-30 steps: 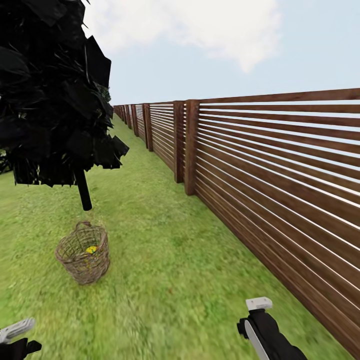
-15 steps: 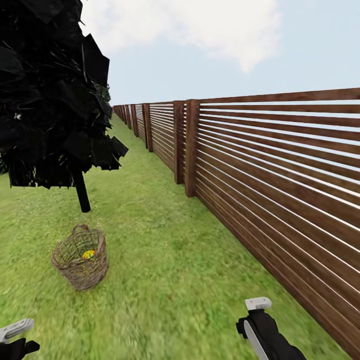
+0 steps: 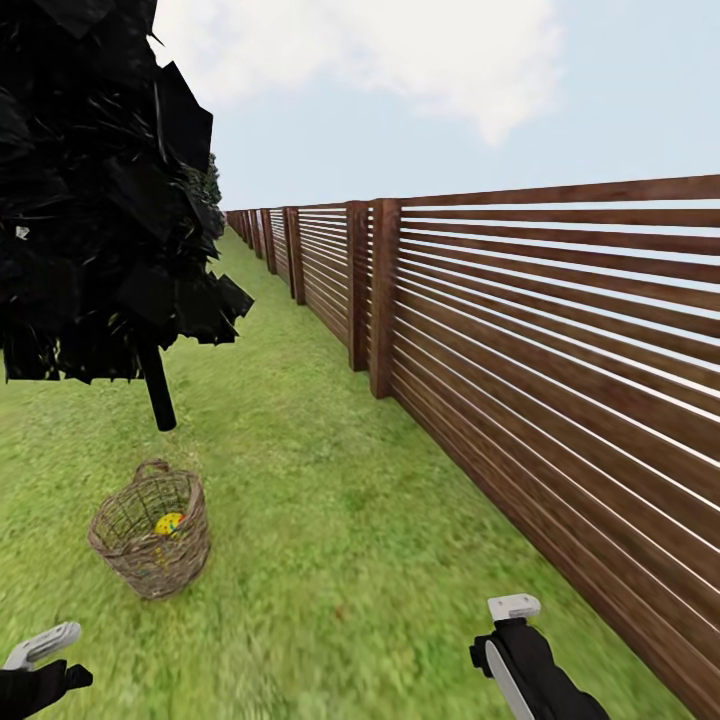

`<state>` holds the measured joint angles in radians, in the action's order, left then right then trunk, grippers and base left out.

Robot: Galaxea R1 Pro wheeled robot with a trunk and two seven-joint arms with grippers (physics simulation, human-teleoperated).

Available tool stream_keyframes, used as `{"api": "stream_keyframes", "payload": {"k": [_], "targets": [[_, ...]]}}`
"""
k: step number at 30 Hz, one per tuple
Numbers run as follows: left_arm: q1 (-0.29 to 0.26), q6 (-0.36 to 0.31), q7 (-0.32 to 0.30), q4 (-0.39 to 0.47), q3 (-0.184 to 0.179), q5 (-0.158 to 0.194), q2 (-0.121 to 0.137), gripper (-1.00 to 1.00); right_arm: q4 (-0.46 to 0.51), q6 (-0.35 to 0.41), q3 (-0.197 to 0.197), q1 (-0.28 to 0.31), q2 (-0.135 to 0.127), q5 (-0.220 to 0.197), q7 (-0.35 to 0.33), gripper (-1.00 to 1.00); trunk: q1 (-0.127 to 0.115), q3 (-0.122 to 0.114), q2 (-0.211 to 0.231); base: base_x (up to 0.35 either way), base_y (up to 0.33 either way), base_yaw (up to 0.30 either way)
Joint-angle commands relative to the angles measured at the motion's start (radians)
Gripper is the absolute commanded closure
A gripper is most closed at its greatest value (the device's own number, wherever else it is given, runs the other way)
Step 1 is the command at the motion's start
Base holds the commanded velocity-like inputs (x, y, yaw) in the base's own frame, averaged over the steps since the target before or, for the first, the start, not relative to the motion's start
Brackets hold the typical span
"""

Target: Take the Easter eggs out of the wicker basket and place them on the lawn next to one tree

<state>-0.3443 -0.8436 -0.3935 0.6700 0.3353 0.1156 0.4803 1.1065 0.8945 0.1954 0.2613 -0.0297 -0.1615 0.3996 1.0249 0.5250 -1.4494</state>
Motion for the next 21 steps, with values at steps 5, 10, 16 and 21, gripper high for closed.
{"api": "stream_keyframes", "payload": {"k": [5, 10, 16, 21], "targets": [[-0.001, -0.008, 0.002, 0.003, 0.002, 0.008, 0.001, -1.00, 0.001, 0.003, 0.004, 0.001, 0.000, -0.010, 0.010, -1.00, 0.000, 0.001, -0.001, 0.024, 0.000, 0.000], [-0.001, -0.008, 0.003, 0.007, 0.003, 0.006, 0.001, -1.00, 0.001, 0.003, 0.004, 0.001, 0.001, -0.010, 0.010, -1.00, 0.000, 0.001, -0.001, 0.002, 0.000, 0.000], [-0.001, -0.008, 0.002, 0.008, 0.003, 0.006, 0.002, -1.00, 0.001, 0.003, 0.004, 0.001, 0.001, -0.010, 0.010, -1.00, 0.000, 0.001, -0.001, 0.000, 0.000, 0.000], [-0.001, -0.008, 0.002, 0.007, 0.004, 0.006, 0.003, -1.00, 0.001, 0.003, 0.004, 0.001, 0.001, -0.010, 0.010, -1.00, 0.000, 0.001, -0.001, 0.190, 0.057, 0.000]]}}
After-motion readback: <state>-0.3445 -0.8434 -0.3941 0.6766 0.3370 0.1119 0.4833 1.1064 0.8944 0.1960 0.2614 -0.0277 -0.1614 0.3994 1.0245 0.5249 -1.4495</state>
